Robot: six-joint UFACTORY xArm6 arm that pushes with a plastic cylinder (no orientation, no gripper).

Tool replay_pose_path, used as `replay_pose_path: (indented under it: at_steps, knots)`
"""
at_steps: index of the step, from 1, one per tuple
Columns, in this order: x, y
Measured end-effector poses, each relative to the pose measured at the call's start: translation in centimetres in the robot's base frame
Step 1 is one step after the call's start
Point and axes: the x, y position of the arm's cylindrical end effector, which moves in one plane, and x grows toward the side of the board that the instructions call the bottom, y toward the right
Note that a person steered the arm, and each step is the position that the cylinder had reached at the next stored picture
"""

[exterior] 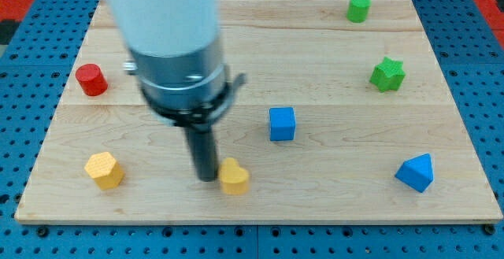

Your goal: Move the blue cube to the top center of the board

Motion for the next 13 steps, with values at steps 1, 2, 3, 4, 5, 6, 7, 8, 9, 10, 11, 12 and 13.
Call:
replay_pose_path:
  at_steps: [1, 2, 3, 4, 5, 6, 7, 8, 9, 10, 11, 12, 13]
  knots:
    - [0.0, 5.9]
    - [-0.8, 4.7]
    - [-3.9, 5.4]
    - [-7.4, 5.6]
    - [-10.4, 6.4]
    - [-4.8, 11.6]
    - [-5.8, 14.4]
    - [-9.4, 11.5]
    - [-11.9, 7.1]
    - [-14.6, 6.8]
    - [-18.9, 6.1]
    - [-20.2, 4.8]
    - [-20.2, 2.5]
